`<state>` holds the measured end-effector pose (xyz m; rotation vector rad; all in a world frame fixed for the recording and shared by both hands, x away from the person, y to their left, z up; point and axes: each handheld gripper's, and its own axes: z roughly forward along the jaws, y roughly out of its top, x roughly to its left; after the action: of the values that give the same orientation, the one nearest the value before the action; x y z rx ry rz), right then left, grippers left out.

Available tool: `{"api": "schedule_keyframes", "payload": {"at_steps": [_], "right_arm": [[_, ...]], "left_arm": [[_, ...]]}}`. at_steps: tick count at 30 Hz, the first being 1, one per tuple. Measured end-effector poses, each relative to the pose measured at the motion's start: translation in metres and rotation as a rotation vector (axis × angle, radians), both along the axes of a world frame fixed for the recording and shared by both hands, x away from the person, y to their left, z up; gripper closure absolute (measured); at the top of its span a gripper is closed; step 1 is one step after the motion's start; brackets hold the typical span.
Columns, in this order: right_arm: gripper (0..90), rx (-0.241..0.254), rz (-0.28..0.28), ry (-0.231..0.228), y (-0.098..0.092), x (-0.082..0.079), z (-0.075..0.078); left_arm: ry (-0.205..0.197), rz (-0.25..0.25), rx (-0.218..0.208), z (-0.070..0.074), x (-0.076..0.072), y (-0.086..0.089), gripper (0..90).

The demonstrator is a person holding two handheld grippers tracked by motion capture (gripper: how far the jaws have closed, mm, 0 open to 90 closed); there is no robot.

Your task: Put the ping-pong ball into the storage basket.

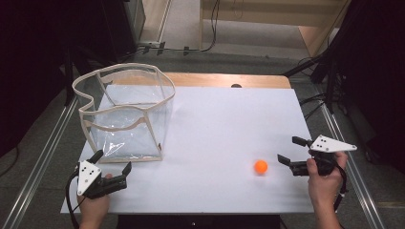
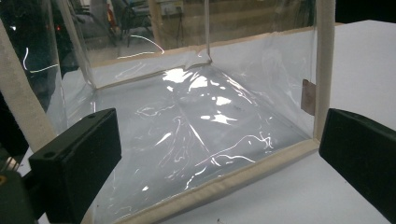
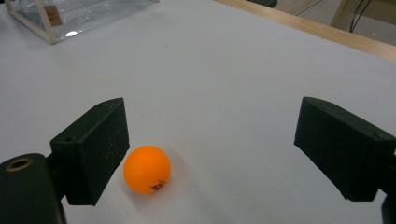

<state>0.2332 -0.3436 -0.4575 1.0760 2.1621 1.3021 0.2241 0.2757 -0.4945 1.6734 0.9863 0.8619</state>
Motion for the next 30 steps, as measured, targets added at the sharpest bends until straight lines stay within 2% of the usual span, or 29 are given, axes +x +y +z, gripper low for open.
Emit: {"api": "schedule_keyframes", "payload": {"at_steps": [14,19,27,30], "right_arm": [[8.6,-0.075,0.08,0.036,0.016,0.014,0.008],[8.7,-0.116,0.121,0.066,0.024,0.02,0.011],[8.8,-0.144,0.148,0.119,0.027,0.026,0.01],[12.7,-0.161,0.156,0.137,0.028,0.028,0.01]], "left_arm": [[0.0,-0.002,0.003,0.0,0.0,-0.001,0.0],[0.0,-0.002,0.004,0.0,0.0,-0.001,0.0],[0.001,-0.004,0.004,-0.001,0.0,-0.001,0.0],[0.001,-0.004,0.006,-0.001,0.0,-0.001,0.0]]}}
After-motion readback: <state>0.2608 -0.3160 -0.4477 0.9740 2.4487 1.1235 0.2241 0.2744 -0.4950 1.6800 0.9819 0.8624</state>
